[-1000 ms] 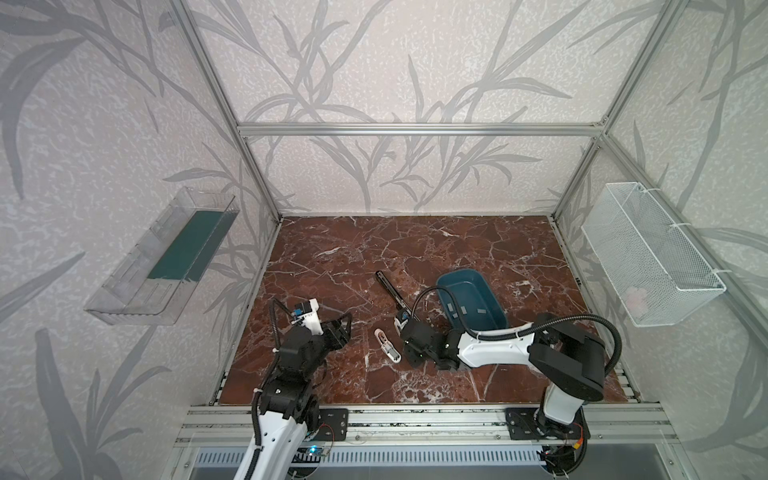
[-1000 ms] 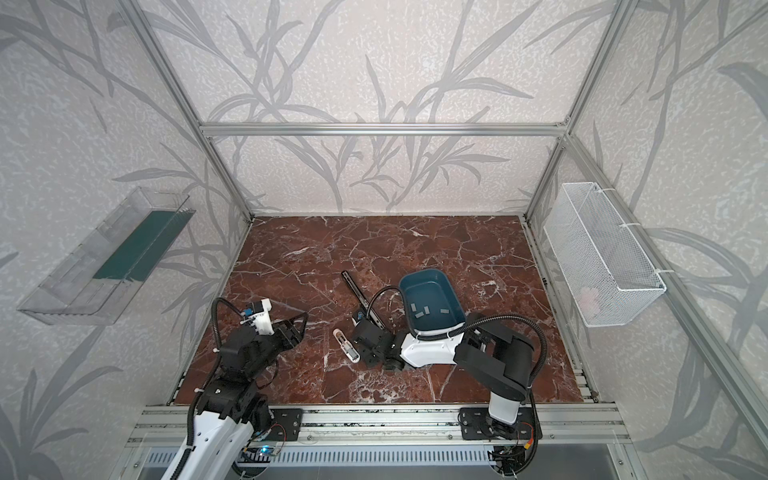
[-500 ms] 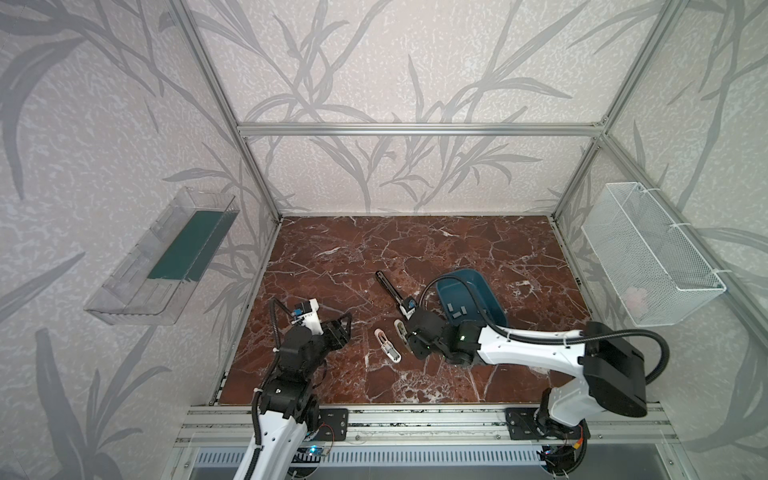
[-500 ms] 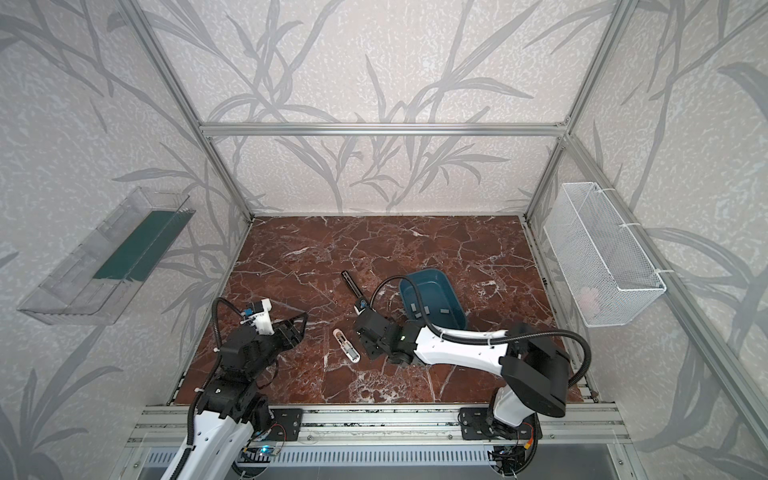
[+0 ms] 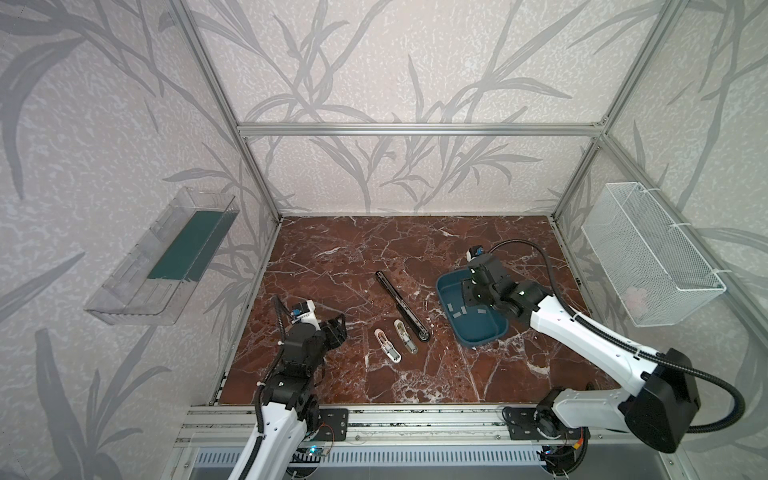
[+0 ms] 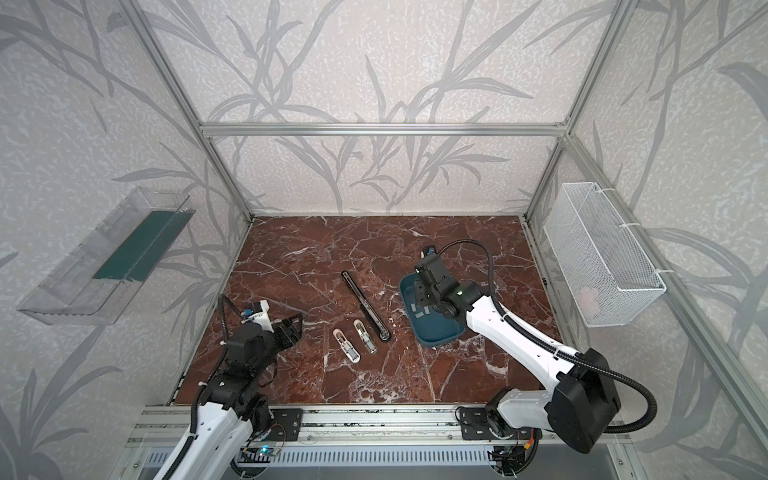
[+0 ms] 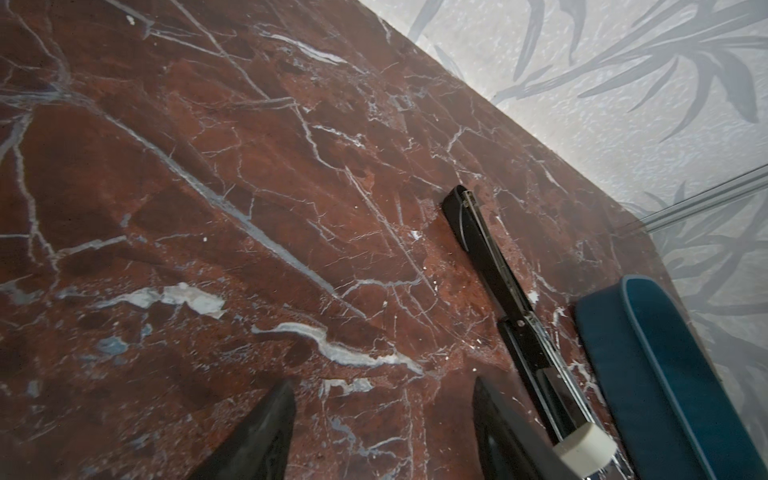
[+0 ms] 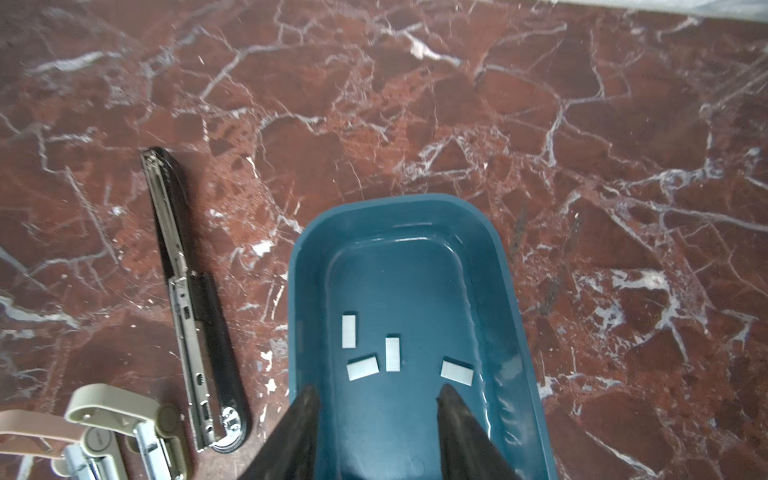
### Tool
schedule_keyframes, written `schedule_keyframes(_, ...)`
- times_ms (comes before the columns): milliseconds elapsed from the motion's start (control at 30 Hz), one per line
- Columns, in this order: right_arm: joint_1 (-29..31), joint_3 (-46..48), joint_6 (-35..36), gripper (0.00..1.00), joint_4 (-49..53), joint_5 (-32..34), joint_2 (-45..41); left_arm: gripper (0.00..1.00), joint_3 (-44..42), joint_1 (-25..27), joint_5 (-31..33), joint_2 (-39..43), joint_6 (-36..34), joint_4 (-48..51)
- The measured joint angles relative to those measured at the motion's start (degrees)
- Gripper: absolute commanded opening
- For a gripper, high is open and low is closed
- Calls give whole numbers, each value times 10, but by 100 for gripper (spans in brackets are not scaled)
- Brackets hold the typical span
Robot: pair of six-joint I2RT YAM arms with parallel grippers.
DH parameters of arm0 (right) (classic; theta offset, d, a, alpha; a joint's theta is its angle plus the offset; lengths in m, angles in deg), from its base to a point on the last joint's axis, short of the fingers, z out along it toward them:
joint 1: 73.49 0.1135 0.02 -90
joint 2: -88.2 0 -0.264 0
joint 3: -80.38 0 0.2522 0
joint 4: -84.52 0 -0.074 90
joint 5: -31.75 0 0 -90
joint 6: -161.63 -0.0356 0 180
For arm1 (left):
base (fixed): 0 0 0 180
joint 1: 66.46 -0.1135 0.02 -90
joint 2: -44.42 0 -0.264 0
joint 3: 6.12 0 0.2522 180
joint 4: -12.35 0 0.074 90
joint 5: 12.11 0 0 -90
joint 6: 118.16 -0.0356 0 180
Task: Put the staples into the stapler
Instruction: 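Lower the right gripper into the teal tray and grasp a staple strip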
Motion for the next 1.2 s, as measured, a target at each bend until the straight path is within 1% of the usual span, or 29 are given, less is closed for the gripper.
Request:
schedule_keyframes(167, -11, -9, 22, 42, 14, -18, 87, 68, 6, 0, 5, -35, -5, -2)
schedule_keyframes(400, -12, -40, 45, 36, 40, -32, 177, 68, 7, 0, 17, 0, -6, 0)
schedule_keyframes(600, -15, -46, 52, 35, 43, -37, 206, 68, 7, 0, 24, 32, -6, 5)
schedule_keyframes(900, -25, -54, 52, 31, 44, -45, 262, 68, 7, 0, 29, 33, -6, 6)
schedule_keyframes(1200, -32, -62, 51, 29, 39, -49, 271, 68, 7, 0, 31, 33, -6, 6)
